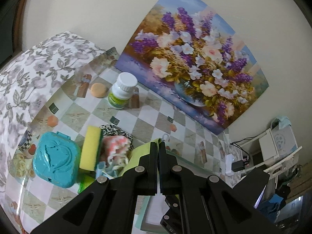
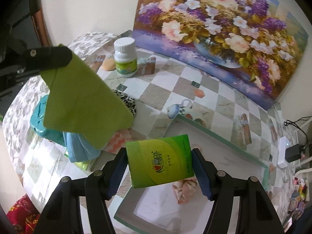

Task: Organize soft objects
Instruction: 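Carry the tissue pack toward the tray with right gripper while left gripper holds the cloth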

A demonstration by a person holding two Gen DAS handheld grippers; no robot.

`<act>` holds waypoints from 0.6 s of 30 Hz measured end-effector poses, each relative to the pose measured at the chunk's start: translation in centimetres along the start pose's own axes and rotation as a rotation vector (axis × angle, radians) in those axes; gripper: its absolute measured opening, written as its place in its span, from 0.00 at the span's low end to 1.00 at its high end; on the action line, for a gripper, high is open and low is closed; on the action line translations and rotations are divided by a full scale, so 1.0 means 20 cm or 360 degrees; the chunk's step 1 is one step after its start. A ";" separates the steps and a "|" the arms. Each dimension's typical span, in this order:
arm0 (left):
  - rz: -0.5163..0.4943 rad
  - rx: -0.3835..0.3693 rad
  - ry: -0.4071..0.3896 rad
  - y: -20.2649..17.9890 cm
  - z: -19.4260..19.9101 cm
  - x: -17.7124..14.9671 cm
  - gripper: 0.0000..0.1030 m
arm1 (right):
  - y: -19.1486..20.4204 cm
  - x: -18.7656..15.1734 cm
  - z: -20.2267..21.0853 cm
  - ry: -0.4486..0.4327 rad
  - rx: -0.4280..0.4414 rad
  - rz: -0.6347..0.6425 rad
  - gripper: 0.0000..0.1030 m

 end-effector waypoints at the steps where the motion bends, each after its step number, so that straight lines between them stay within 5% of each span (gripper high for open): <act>1: 0.0000 -0.0008 0.0002 -0.01 0.00 0.00 0.01 | -0.01 0.00 0.01 -0.0003 -0.0004 -0.0010 0.67; 18: -0.0155 -0.0187 -0.0077 -0.36 0.14 -0.03 0.01 | -0.27 0.04 0.20 -0.0126 -0.0126 -0.0177 0.67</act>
Point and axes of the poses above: each gripper's, at about its wrist camera, not at the fingertips, and z roughly against the way its jaws point, y to its left, x to its top, the point moved 9 cm from there along -z, roughly the way its jaws point, and after that the axes turned 6 degrees about -y, right-handed, at the moved point
